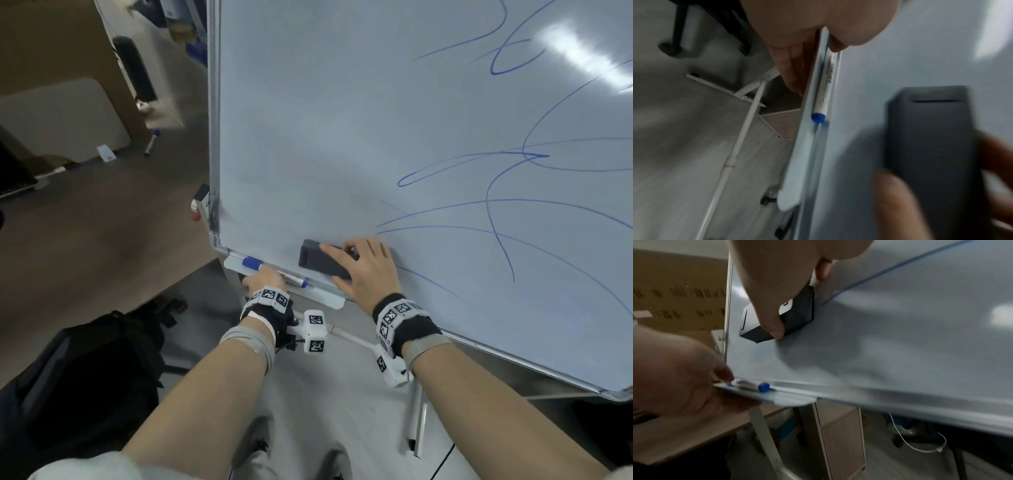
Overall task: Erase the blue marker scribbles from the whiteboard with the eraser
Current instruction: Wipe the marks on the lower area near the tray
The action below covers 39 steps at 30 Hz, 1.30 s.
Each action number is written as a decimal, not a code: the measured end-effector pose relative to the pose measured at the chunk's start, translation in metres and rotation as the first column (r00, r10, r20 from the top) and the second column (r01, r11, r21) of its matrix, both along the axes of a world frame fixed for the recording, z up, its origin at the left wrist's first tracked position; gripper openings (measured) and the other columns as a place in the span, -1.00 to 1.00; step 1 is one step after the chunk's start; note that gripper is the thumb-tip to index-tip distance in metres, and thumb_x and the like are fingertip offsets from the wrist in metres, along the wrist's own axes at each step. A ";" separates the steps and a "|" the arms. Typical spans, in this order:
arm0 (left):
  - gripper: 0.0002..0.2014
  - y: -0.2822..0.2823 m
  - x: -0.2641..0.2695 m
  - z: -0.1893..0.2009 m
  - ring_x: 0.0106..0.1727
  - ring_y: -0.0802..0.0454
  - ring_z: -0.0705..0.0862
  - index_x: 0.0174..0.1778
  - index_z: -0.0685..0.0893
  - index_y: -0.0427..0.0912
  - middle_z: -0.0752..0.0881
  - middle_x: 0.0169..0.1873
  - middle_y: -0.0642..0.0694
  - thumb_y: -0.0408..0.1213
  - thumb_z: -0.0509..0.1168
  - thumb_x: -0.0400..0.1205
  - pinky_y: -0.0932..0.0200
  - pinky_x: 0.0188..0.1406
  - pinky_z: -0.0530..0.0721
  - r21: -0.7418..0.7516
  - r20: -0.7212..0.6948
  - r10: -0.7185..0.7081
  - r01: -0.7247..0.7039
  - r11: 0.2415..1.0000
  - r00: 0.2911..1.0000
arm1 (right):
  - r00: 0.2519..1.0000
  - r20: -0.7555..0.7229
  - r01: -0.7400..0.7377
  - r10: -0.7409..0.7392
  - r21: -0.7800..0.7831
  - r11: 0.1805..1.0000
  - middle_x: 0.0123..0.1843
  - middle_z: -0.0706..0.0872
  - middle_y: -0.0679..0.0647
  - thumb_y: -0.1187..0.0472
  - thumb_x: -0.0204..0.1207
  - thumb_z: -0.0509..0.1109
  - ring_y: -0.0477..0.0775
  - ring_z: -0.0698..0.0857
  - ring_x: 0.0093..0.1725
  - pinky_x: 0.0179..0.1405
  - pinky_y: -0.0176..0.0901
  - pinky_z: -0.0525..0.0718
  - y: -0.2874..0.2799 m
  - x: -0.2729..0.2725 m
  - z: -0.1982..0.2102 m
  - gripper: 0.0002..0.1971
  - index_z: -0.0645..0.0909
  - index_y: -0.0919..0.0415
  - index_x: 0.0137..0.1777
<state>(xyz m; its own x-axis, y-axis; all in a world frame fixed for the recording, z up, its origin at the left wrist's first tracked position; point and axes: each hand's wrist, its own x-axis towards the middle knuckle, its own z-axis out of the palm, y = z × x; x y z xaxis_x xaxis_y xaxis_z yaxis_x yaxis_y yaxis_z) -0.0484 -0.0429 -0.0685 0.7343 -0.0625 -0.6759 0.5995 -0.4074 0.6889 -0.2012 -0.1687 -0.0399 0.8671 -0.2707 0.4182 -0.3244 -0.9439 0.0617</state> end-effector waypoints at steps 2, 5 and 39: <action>-0.57 -0.003 -0.009 0.011 0.44 -0.21 0.57 0.53 0.43 -0.33 0.58 0.44 -0.23 -0.26 0.22 0.76 0.02 0.32 0.58 0.097 0.074 -0.155 0.148 0.984 0.985 | 1.000 -0.007 0.007 -0.007 -0.025 1.000 0.11 0.59 0.04 -0.03 0.30 0.64 0.16 0.55 0.02 0.06 0.05 0.46 0.002 -0.005 -0.008 -0.30 0.57 -0.17 0.49; -0.56 -0.005 -0.014 0.016 0.46 -0.24 0.56 0.51 0.48 -0.33 0.59 0.43 -0.25 -0.26 0.29 0.73 -0.08 0.44 0.55 0.247 0.101 -0.365 0.332 0.910 0.926 | 0.990 0.116 0.086 -0.079 -0.049 0.995 0.13 0.61 0.07 -0.04 0.36 0.61 0.19 0.56 0.04 0.05 0.07 0.49 -0.003 -0.001 0.018 -0.33 0.56 -0.15 0.51; -0.49 -0.033 -0.104 -0.028 -0.11 -0.14 0.71 0.26 0.65 -0.29 0.72 -0.08 -0.13 0.06 0.40 0.57 0.09 0.01 0.73 0.054 -0.033 -0.319 0.320 0.946 0.947 | 0.955 0.197 0.228 -0.221 -0.010 0.974 0.20 0.61 0.05 0.00 0.36 0.57 0.23 0.53 0.17 0.25 0.17 0.34 -0.038 -0.099 0.026 -0.34 0.53 -0.21 0.50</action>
